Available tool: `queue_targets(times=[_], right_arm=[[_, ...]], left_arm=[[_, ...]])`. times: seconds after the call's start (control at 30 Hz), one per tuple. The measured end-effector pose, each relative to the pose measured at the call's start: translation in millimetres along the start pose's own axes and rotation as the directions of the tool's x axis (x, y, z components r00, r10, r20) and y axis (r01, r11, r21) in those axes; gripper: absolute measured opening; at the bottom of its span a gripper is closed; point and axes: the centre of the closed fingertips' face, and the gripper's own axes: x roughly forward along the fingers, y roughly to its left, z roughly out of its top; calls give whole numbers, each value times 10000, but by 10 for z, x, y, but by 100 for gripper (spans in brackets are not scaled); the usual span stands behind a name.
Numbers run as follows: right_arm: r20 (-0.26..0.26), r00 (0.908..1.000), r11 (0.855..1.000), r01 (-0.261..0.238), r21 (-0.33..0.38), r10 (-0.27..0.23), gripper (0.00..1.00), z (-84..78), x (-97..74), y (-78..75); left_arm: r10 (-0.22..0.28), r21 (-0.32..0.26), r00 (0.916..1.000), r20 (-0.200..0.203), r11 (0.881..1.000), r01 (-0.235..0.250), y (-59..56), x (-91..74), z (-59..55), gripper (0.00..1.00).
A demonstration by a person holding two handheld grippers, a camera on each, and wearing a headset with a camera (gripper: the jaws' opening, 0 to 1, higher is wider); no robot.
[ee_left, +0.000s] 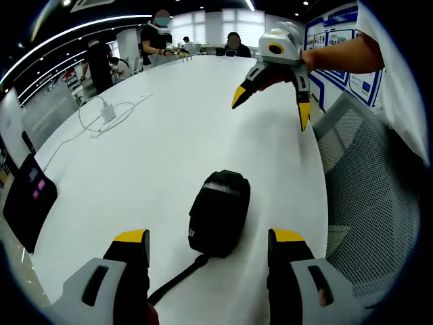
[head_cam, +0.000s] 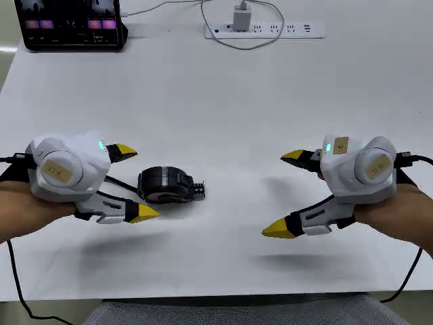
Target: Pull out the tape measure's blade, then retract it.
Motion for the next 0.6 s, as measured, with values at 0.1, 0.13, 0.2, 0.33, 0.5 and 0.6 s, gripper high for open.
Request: queue_targets(times=[0.1, 0.13, 0.2, 0.33, 0.5, 0.6], right_arm=[[-3, 10000, 10000, -4, 58, 4, 86, 0, 4, -4], [-2, 10000, 10000, -9, 87, 9, 87, -1, 5, -5], [-39, 10000, 10000, -21, 70, 21, 87, -7, 6, -3], [-49, 10000, 10000, -31, 70, 32, 87, -9, 9, -5], [-91, 9999, 10000, 59, 77, -58, 86, -20, 12, -29], [-107, 9999, 10000, 63, 77, -62, 86, -25, 18, -35]], left_arm=[[-137, 67, 9997, -208, 9999, 138, -12, 31, -15, 67], [-131, 78, 9996, -236, 9999, 133, -8, 39, -16, 67], [-204, 19, 9992, -343, 9998, 205, -11, 60, -24, 66], [-134, 181, 9988, -474, 9997, 143, 0, 93, -32, 60], [-30, 585, 9990, -456, 9983, 56, 11, 111, -18, 47], [-128, 659, 9986, -520, 9977, 162, -4, 124, -28, 43]])
